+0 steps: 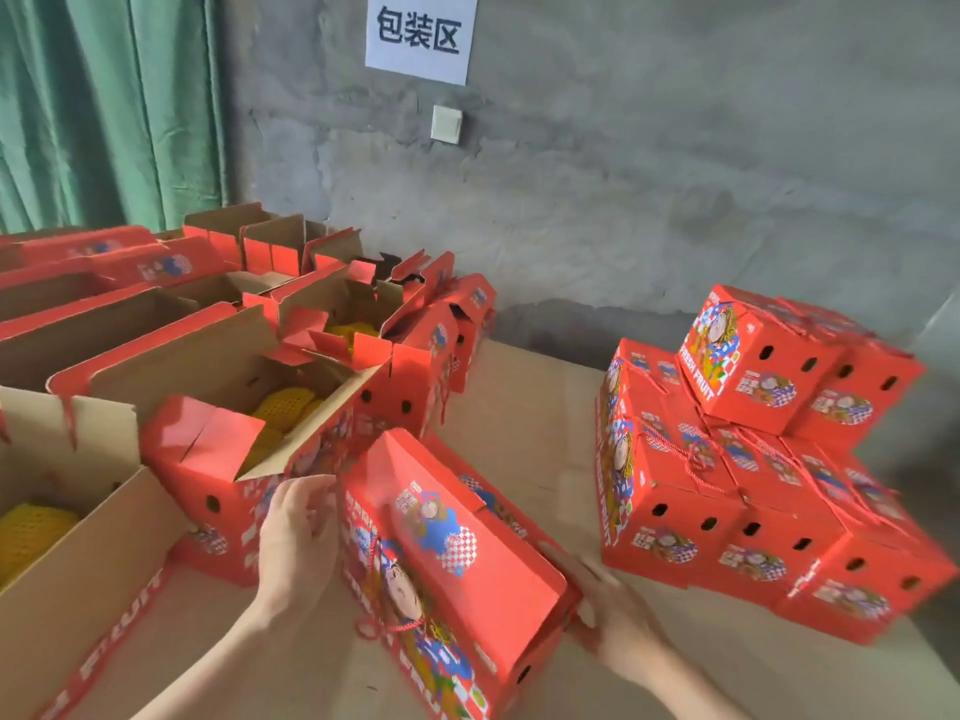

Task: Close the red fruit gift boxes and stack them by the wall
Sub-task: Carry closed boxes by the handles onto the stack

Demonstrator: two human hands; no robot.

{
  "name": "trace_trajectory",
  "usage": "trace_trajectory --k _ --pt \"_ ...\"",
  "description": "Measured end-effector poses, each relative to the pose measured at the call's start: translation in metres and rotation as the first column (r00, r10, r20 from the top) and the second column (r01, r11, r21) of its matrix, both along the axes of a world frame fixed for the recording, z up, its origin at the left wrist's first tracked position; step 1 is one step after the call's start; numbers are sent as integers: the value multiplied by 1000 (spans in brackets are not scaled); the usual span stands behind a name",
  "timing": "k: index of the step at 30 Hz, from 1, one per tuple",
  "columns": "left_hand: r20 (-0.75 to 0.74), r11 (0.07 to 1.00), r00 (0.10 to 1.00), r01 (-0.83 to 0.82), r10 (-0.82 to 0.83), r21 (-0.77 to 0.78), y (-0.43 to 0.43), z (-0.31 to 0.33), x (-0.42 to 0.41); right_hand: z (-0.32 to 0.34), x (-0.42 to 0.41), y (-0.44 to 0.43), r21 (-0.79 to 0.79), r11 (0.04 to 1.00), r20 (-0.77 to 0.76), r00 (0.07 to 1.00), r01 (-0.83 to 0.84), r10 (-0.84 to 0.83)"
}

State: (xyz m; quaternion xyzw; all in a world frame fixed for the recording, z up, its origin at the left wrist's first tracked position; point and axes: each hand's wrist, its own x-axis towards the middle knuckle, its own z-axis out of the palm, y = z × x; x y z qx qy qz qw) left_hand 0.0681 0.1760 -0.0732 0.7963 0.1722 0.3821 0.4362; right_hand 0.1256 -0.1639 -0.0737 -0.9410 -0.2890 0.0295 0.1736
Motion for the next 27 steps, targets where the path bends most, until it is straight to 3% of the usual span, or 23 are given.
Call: trace_trajectory --k 3,6,7,8,10,12,14,15,17,21,27 --pt "-44 997 997 72 -70 33 -18 3 7 10 7 -49 -56 998 24 1000 22 -20" --pt "-114 982 976 177 -185 -71 -37 6 14 12 13 -101 -154 968 55 980 196 -189" --pt "-158 971 962 205 -223 -124 -42 6 17 8 18 -119 -149 951 28 963 271 -270" --pt "-206 957 942 232 -266 -176 -47 3 22 6 19 -132 -28 926 -82 923 375 -376" --pt "-259 900 885 301 -386 -314 -61 -2 29 4 15 -145 263 765 -250 807 588 -535" --pt "-251 793 822 337 -510 -508 -83 -8 33 4 2 -143 478 472 -430 666 741 -609" --pt "-233 694 766 350 -598 -629 -107 -13 37 5 -8 -133 573 221 -601 588 789 -541" --pt "-209 648 742 368 -637 -667 -117 -14 40 3 -13 -131 621 167 -605 603 766 -520" --pt "-135 565 727 388 -674 -728 -134 -13 45 5 -20 -129 647 167 -589 628 743 -509" --pt "-61 499 769 350 -636 -793 -147 -15 48 4 -27 -123 639 152 -637 629 754 -445" --pt "-19 416 765 329 -643 -847 -159 -10 33 6 -36 -122 579 -29 -802 563 815 -200"
